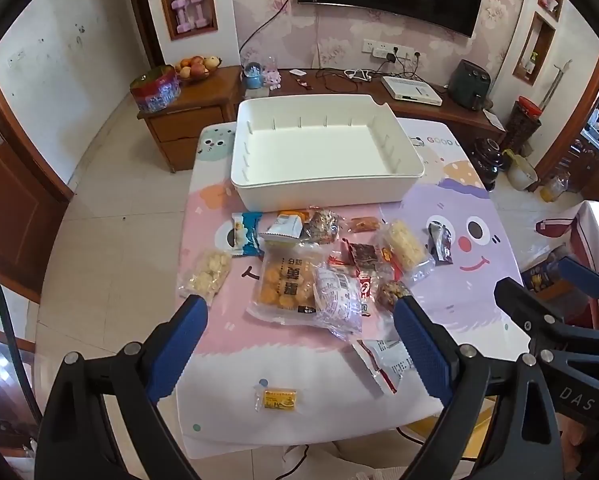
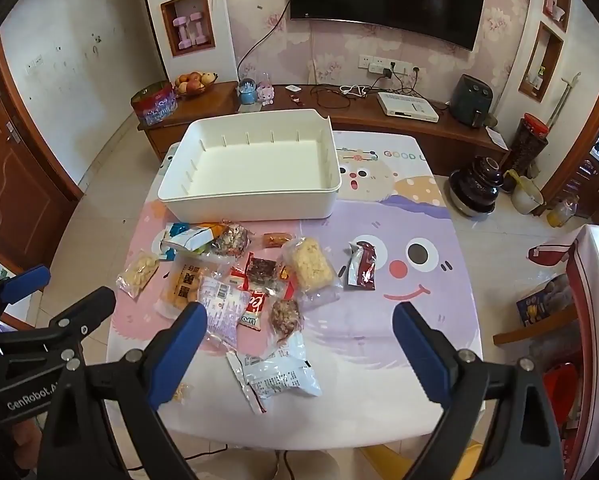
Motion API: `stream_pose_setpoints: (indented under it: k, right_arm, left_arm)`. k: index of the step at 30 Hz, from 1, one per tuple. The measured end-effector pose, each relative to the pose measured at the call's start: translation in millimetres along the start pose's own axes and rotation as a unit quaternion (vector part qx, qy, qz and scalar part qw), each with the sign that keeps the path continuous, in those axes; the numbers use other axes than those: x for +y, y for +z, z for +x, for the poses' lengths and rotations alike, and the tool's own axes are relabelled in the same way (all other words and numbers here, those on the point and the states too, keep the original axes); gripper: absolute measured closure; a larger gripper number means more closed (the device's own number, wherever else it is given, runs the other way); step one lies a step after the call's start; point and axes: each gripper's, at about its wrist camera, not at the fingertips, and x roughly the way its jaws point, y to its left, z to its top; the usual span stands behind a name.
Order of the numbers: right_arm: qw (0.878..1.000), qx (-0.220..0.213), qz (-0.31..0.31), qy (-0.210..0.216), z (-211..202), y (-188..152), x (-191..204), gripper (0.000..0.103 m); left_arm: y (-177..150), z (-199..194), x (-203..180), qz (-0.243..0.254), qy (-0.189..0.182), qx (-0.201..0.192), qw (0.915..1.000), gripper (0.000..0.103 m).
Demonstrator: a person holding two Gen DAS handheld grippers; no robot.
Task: Organize snacks
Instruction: 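Move both grippers toward the snack pile on the table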
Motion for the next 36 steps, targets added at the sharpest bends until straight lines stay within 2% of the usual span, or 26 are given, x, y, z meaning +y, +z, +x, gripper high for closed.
stream_pose_setpoints:
  k: [13,36]
  right_arm:
    - [1.000,0.006,0.008,-0.018,-5.2,-5.9,1.6,0.009]
    - [0.999,0.016,0.024,-0.028,-7.5,-23.4,15.3,0.009]
  left_arm:
    - [-2.7,7.0,2.5,0.009,-0.020,0.005,0.9998,0.009]
    - [-12.0,7.8,25.3,0.009,-0.017,0.018,0.9997,0.009]
